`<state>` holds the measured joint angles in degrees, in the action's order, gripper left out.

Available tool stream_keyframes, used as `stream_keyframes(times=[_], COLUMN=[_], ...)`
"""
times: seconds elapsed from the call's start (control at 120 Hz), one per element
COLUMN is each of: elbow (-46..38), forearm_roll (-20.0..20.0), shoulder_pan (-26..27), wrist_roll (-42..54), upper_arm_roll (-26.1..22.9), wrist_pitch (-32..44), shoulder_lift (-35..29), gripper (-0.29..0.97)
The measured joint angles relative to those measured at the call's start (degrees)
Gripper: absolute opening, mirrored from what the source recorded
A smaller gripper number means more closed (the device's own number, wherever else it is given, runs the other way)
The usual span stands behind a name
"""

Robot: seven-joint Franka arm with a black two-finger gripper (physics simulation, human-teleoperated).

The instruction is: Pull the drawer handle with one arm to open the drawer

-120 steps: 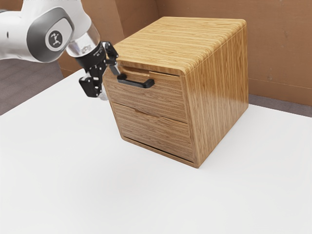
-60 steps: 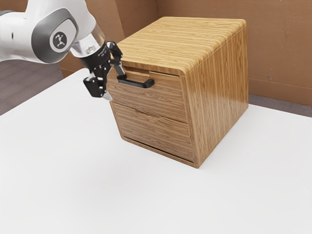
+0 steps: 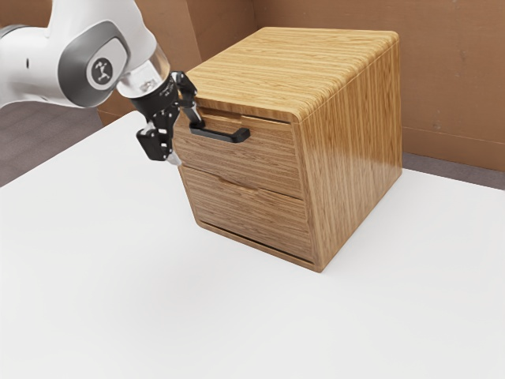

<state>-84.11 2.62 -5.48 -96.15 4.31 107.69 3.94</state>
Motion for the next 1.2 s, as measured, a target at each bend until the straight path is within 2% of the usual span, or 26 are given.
stream_keyframes(times=[0.625,0.683,0.825,0.917,1.05,1.2], elbow=[0.4,0.6,1.1,1.2,1.2,1.2], forearm_roll=[-0.1,0.0,0.1,0.0,-0.1,-0.1], shoulder_pan=[1.2,1.1,1.2,1.3,1.5,1.5], wrist_roll=[0.1,0.2,0.3,0.2,0.0,-0.7], upper_arm_roll=[-0.6,-0.7,-1.3,-1.5,-1.8,-2.2], wrist_pitch=[0.5,0.4,-0.2,-0.5,-1.0,-2.8], shoulder_lift=[0.8,0.7,0.5,0.2,-0.1,-1.5], gripper=[0.68,0.6,0.27,0.11,-0.01,-0.07])
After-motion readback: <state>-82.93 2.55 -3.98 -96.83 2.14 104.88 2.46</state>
